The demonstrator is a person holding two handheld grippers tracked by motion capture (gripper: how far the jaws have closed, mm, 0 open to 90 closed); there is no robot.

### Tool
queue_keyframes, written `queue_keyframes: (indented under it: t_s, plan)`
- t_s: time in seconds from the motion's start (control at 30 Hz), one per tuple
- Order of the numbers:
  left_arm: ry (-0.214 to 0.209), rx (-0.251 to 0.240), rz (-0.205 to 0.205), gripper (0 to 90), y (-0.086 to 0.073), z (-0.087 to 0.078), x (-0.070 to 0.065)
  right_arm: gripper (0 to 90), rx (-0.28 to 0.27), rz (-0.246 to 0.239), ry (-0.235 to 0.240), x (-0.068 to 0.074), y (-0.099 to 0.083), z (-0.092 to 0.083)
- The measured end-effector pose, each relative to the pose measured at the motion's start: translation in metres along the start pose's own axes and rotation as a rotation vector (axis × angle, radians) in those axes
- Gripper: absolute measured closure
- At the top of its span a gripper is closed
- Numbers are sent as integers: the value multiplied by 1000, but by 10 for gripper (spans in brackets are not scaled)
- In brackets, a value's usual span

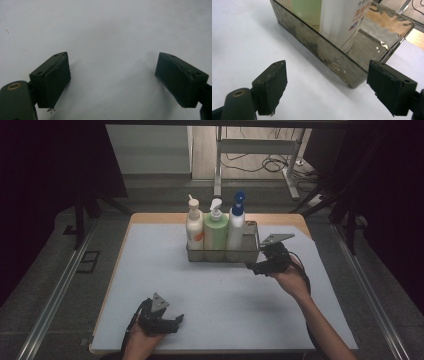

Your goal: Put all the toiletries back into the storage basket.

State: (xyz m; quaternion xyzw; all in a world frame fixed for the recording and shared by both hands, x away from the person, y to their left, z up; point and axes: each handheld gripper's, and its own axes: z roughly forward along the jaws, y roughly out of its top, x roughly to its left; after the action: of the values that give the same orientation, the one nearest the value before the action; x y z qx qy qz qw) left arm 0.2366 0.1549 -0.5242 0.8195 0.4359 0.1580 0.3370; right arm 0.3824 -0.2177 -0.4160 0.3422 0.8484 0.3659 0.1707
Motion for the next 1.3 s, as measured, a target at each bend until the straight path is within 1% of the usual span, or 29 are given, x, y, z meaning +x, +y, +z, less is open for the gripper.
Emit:
queue_keyframes:
  t_s: [0.1, 0.2, 0.37, 0.47, 0.57, 0.7, 0.8, 0.97, 1.03, 1.1, 1.3]
  plan:
    - [0, 0, 0, 124, 0, 0, 0, 145, 5, -2, 0, 2, -3, -3]
    - [0, 0, 0, 124, 0, 0, 0, 137, 13, -6, 10, 4, -6, -5]
    - [0, 0, 0, 124, 0, 0, 0, 119, 26, -28, 17, 7, -10, -9]
    - [0, 0, 0, 124, 0, 0, 0, 72, 35, -31, 27, 8, -13, -12]
    - [0, 0, 0, 124, 0, 0, 0, 53, 47, -45, 21, 9, -17, -14]
    - [0, 0, 0, 124, 0, 0, 0, 24, 52, -42, 20, 10, -22, -18]
    - [0, 0, 0, 124, 0, 0, 0, 5, 51, -55, 11, 10, -26, -22]
    - [0, -1, 0, 124, 0, 0, 0, 0, 50, -52, 4, 11, -35, -27]
    - [0, -1, 0, 124, 0, 0, 0, 0, 53, -48, 8, 11, -38, -29]
    - [0, 0, 0, 124, 0, 0, 0, 0, 56, -59, 7, 11, -42, -31]
    - [0, -1, 0, 124, 0, 0, 0, 0, 65, -60, 4, 13, -53, -34]
